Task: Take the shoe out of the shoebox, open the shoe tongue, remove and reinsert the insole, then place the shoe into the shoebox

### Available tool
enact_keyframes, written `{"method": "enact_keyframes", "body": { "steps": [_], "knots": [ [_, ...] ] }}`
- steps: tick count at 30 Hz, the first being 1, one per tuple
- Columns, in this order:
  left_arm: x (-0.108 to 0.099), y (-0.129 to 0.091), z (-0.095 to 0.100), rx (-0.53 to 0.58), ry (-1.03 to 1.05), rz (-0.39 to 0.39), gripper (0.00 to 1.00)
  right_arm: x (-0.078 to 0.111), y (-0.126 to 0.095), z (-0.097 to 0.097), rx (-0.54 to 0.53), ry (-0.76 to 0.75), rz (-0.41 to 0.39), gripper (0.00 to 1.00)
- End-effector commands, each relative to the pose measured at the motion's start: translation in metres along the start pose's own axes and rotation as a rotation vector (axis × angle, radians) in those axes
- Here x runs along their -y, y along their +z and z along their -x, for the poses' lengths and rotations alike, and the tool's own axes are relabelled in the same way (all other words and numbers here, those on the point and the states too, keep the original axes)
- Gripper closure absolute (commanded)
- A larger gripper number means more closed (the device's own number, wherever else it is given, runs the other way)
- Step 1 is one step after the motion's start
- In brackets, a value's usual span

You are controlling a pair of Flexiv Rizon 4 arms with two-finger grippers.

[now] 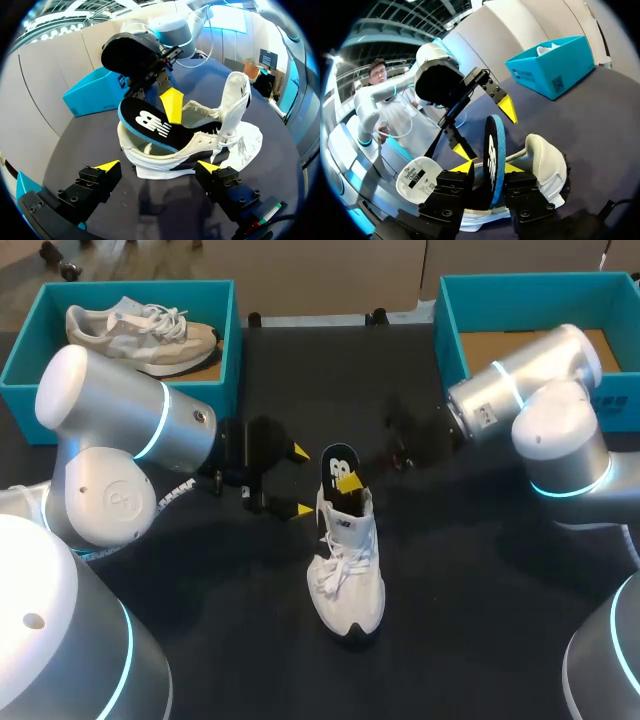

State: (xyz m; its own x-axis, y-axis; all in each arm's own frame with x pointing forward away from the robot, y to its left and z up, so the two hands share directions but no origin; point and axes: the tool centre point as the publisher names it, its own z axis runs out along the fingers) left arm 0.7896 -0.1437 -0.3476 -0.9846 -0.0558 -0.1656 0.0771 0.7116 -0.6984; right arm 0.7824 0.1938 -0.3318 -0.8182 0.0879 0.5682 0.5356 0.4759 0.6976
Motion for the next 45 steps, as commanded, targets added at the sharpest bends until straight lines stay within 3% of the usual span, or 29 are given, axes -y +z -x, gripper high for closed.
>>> {"method": "enact_keyframes", "body": {
  "steps": [1,5,27,28,31,33,45],
  "knots": [
    [0.000,0.000,-0.001,0.002,0.000,0.000,0.00,-0.007,0.001,0.007,-0.011,-0.002,-0.022,0.84],
    [0.000,0.000,-0.001,0.002,0.000,0.000,0.00,-0.003,0.004,0.014,-0.029,0.018,-0.034,1.00],
    [0.000,0.000,-0.001,0.002,0.000,0.000,0.00,0.029,0.017,-0.002,-0.014,0.173,-0.095,1.00],
    [0.000,0.000,-0.001,0.002,0.000,0.000,0.00,0.027,0.015,-0.001,-0.005,0.167,-0.095,0.98],
    [0.000,0.000,-0.001,0.002,0.000,0.000,0.00,0.020,0.010,-0.001,0.019,0.146,-0.099,0.80],
    [0.000,0.000,-0.001,0.002,0.000,0.000,0.00,0.016,0.006,-0.002,0.030,0.133,-0.103,0.74],
    [0.000,0.000,-0.001,0.002,0.000,0.000,0.00,0.001,-0.001,0.008,0.053,0.077,-0.117,0.69]
  ]
}}
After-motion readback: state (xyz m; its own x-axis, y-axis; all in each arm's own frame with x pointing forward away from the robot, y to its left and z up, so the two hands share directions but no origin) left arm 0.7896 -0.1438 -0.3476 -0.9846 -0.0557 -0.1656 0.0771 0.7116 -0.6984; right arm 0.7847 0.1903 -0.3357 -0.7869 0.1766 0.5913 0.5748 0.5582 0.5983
